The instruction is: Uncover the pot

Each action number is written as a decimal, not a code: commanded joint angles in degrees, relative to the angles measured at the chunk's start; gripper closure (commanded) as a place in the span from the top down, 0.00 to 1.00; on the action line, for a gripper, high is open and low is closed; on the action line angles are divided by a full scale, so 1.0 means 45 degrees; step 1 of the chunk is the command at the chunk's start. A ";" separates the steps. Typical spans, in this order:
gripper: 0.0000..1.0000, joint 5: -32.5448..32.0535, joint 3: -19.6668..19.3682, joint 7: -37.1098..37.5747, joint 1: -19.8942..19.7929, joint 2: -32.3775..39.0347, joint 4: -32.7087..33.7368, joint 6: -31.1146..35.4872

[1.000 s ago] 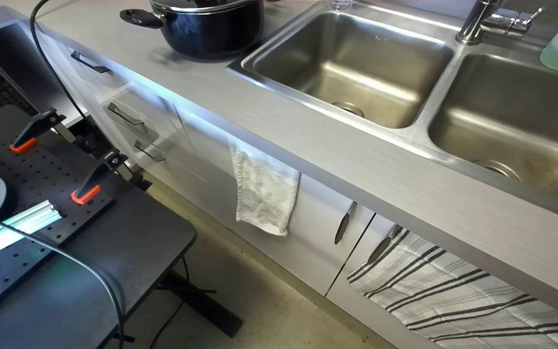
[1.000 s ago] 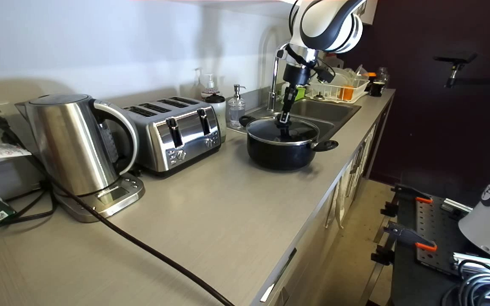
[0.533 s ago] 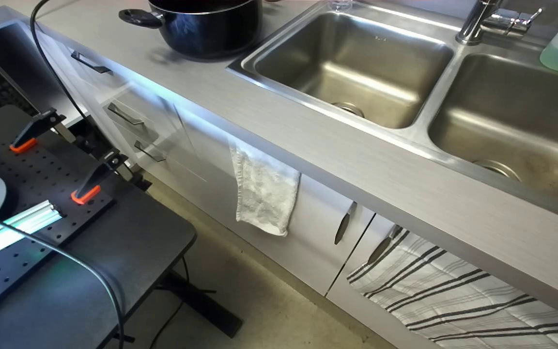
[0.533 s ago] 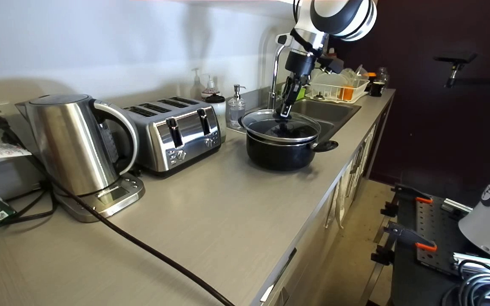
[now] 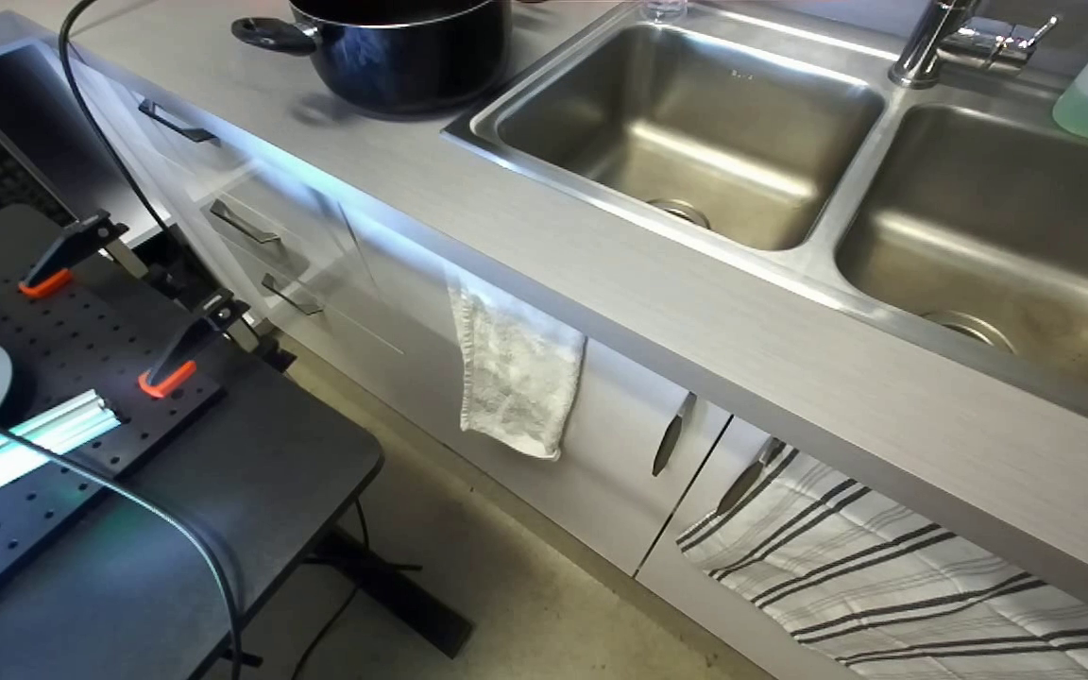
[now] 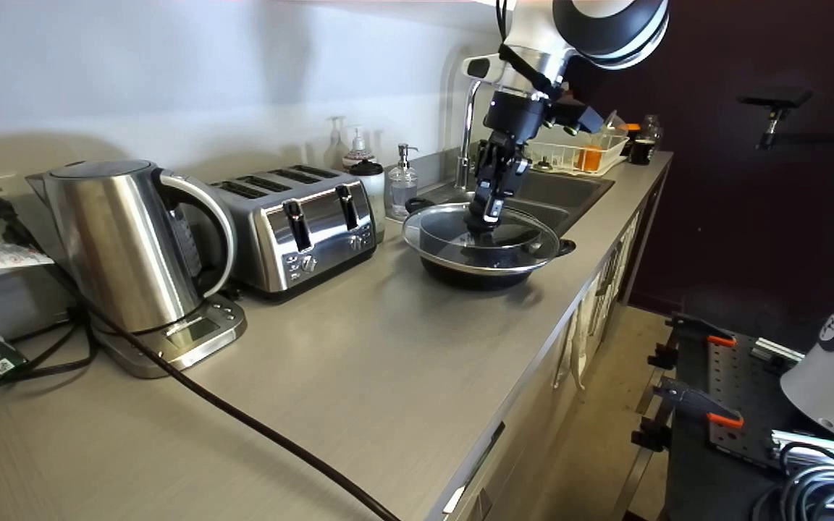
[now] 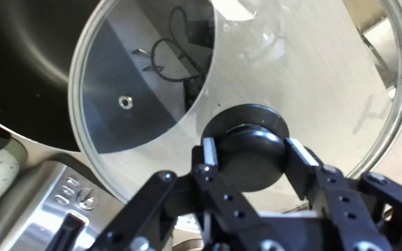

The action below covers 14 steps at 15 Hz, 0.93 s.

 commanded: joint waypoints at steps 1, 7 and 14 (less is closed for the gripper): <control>0.25 -0.0186 0.0571 -0.0288 0.0785 -0.0417 0.0002 -0.0109; 0.25 -0.1179 0.1675 0.0172 0.1727 0.0610 0.0613 0.0017; 0.25 -0.1555 0.1899 0.0181 0.1328 0.3490 0.1825 -0.0129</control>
